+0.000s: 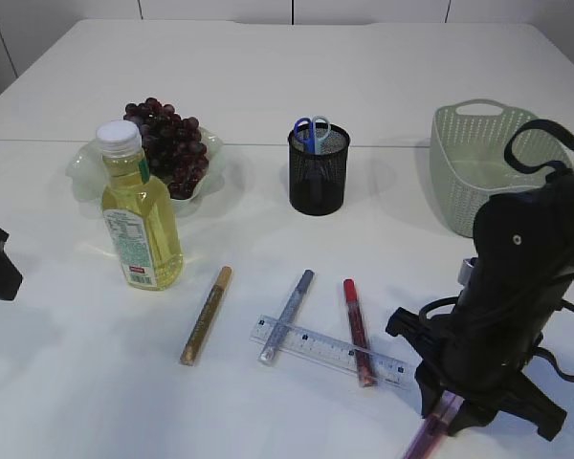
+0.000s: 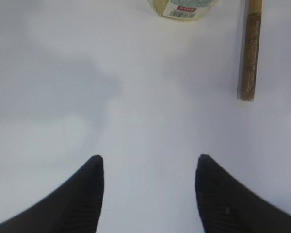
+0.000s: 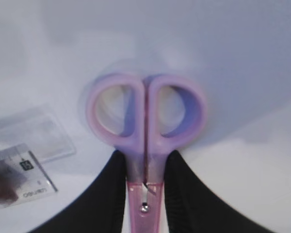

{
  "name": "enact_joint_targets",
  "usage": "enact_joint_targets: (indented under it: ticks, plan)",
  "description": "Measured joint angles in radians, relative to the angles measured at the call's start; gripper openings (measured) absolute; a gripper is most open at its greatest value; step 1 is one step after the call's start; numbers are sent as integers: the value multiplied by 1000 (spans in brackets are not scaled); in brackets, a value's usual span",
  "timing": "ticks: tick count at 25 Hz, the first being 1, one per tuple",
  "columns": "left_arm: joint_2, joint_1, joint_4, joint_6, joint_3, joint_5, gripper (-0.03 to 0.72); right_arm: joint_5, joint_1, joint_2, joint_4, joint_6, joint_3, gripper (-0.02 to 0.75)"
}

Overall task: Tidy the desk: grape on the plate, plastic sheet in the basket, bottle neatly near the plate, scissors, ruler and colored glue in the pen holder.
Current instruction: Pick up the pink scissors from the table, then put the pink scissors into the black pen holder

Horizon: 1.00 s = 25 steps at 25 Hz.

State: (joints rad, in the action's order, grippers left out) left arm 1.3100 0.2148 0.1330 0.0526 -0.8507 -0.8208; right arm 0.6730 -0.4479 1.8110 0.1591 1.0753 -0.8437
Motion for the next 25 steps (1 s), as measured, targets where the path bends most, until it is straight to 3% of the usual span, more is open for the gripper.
enact_joint_targets:
  ticks: [12, 25]
  plan:
    - [0, 0, 13, 0, 0, 0, 435, 17, 126, -45, 163, -412, -40, 197]
    - [0, 0, 16, 0, 0, 0, 435, 76, 161, -45, 191, -773, -238, 197]
